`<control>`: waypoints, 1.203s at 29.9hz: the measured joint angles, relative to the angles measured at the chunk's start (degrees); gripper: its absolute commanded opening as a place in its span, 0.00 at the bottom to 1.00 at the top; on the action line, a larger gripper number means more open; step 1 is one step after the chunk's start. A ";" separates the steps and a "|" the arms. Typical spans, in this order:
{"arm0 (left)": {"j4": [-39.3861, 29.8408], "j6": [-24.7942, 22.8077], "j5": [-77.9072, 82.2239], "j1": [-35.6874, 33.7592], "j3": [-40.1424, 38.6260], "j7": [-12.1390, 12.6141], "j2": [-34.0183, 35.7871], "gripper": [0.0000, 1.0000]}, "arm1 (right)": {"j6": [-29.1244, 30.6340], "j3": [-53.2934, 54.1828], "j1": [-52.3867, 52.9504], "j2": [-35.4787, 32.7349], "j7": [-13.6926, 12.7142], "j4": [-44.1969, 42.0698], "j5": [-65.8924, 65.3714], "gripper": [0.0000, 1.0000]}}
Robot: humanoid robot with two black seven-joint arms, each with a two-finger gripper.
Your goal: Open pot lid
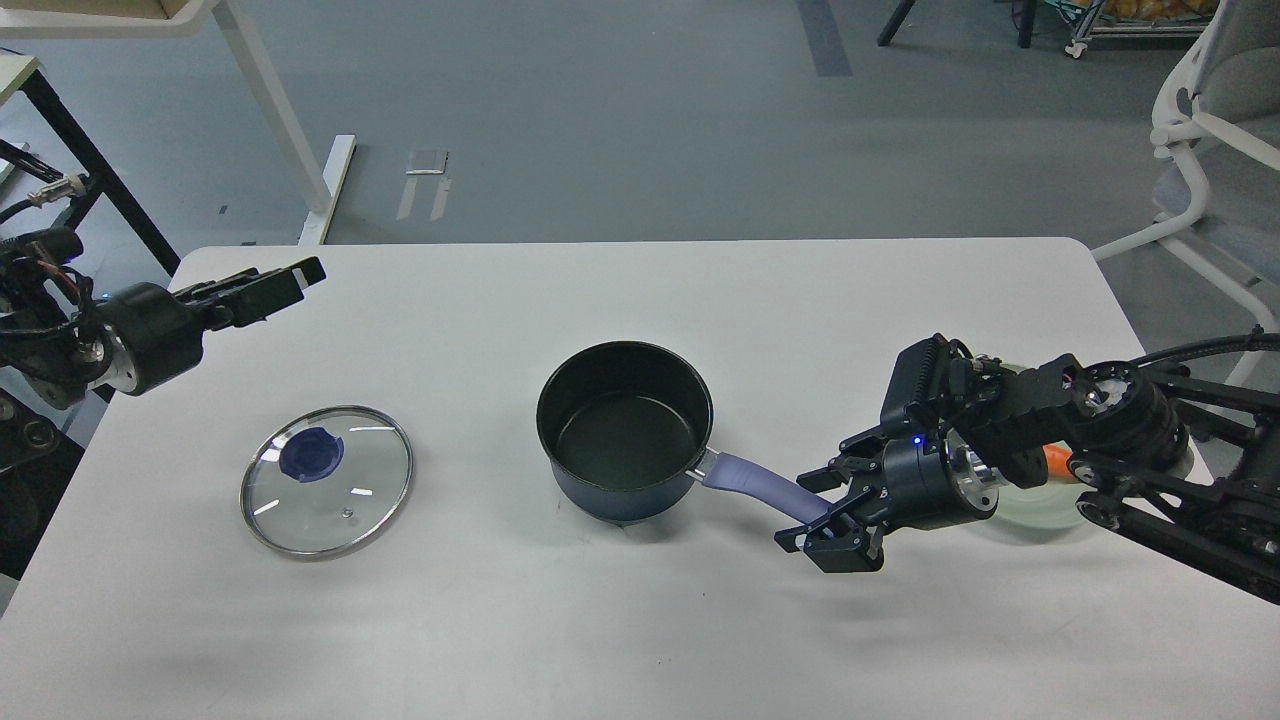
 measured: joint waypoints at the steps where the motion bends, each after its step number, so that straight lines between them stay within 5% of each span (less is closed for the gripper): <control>1: 0.09 -1.08 -3.53 0.07 0.03 0.00 -0.16 0.97 | 0.00 0.38 0.00 -0.32 0.00 0.14 0.13 0.98; 9: 3.78 -9.05 -28.07 0.24 -0.05 -0.01 -2.60 0.97 | 0.00 3.63 4.99 -6.50 0.00 0.67 11.30 0.98; 18: 10.36 -21.37 -45.61 2.32 -3.53 -0.02 -4.67 0.99 | 0.00 10.89 12.65 -12.08 -0.01 -9.15 43.22 0.98; 22: 14.57 -23.76 -48.64 6.17 -9.32 -0.03 -7.58 0.99 | -1.46 12.85 12.48 -7.33 -0.01 -20.07 60.73 1.00; 29: 19.26 -24.19 -49.26 14.44 -21.26 -0.03 -14.29 0.99 | -14.37 13.39 9.56 6.54 -0.01 -37.30 90.11 1.00; 36: 27.08 -24.46 -50.18 19.21 -31.36 -0.03 -23.91 0.99 | -22.84 13.78 3.46 18.17 -0.01 -44.80 107.28 1.00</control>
